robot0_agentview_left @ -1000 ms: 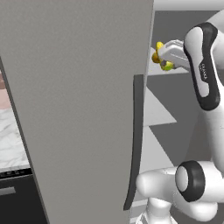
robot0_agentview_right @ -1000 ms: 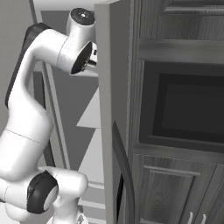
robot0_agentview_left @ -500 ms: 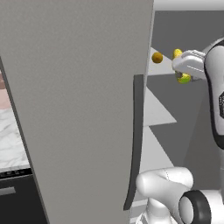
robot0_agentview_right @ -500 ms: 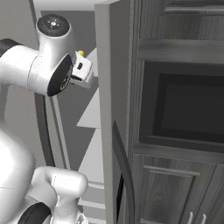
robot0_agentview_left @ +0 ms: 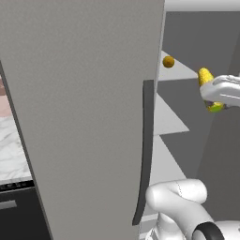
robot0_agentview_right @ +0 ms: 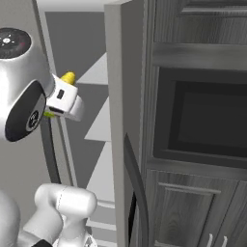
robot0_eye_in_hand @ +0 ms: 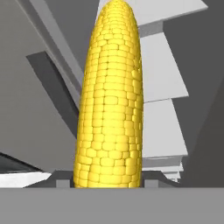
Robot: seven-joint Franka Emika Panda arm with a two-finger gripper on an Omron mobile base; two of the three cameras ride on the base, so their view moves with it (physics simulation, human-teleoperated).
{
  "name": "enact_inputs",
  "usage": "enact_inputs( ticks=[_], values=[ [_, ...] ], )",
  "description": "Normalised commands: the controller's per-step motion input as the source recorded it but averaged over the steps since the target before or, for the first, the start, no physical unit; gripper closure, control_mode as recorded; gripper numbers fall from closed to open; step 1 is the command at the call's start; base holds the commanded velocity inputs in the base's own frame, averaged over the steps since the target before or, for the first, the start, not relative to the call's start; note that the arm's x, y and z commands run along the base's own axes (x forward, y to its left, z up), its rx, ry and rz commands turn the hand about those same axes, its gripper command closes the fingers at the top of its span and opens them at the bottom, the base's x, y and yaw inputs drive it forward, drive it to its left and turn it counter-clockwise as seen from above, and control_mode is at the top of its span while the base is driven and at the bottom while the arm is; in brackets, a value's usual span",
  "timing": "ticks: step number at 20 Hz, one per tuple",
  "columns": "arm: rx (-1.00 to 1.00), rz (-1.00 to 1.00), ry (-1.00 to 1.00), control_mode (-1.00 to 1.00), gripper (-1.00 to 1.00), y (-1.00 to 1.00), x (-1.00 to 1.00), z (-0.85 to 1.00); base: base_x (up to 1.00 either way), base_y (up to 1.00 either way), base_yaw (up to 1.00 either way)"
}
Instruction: Take the lemon, garlic, and corn from the freezer and place them in the bowl on the counter.
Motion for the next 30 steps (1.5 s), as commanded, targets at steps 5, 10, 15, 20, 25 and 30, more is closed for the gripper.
enact_inputs(
  ticks=[5, 10, 15, 20, 25, 30],
  values=[
    [-0.10, 0.09, 0.10, -1.00, 1.00, 0.45, -0.63, 0.00, 0.00, 0.00, 0.00],
    [-0.04, 0.09, 0.08, -1.00, 1.00, 0.19, -0.37, 0.00, 0.00, 0.00, 0.00],
    [0.00, 0.09, 0.05, -1.00, 1.00, 0.00, -0.05, 0.00, 0.00, 0.00, 0.00],
    [0.00, 0.00, 0.00, -1.00, 1.00, 0.00, 0.00, 0.00, 0.00, 0.00, 0.00],
    [0.00, 0.00, 0.00, -1.00, 1.00, 0.00, 0.00, 0.00, 0.00, 0.00, 0.00],
    [0.00, 0.00, 0.00, 1.00, 1.00, 0.00, 0.00, 0.00, -0.10, 0.00, 0.00]
  ],
)
